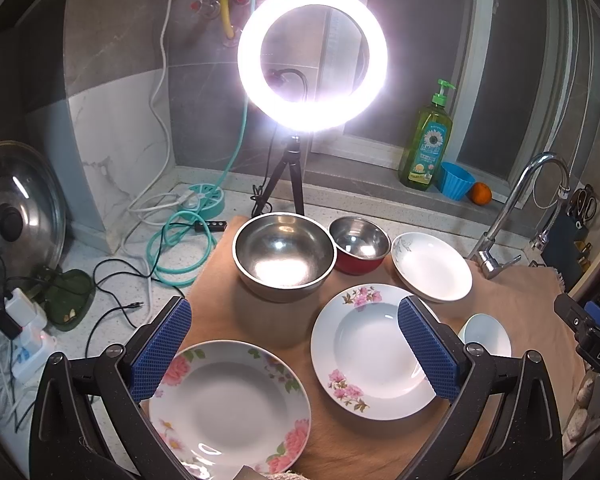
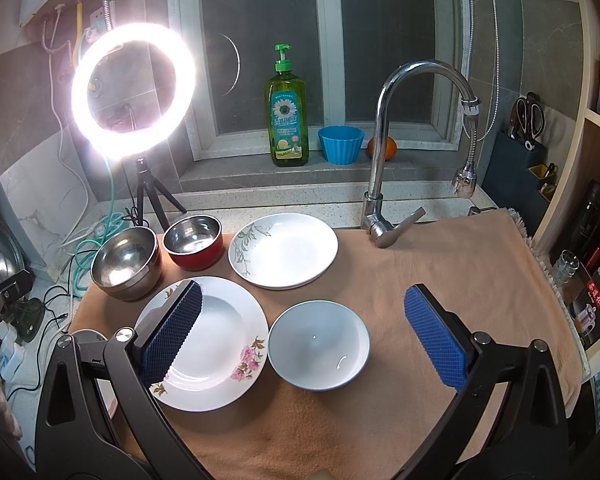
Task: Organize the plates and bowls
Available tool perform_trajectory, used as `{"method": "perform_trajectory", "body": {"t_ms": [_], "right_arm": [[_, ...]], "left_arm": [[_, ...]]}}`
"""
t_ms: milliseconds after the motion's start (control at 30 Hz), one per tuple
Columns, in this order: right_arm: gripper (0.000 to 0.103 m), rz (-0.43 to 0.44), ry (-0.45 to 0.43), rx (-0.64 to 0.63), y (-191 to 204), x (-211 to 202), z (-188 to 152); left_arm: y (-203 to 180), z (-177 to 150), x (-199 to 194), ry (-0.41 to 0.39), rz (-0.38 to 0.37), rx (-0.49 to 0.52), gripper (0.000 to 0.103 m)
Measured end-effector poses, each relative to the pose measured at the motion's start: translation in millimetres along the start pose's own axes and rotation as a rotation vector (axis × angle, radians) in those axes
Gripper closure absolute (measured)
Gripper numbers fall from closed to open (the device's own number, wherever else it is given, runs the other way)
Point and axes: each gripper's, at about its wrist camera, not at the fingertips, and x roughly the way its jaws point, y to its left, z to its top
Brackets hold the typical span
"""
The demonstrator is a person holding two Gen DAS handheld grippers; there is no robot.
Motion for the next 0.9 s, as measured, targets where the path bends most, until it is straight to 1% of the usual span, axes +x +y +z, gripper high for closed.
{"method": "perform_trajectory", "body": {"t_ms": [900], "right_arm": [[0.0, -0.002, 0.003, -0.002, 1.3, 4.6, -0.4]], "left_arm": [[-1.9, -0.9, 1.2, 0.004, -0.007, -0.002, 0.001]]}}
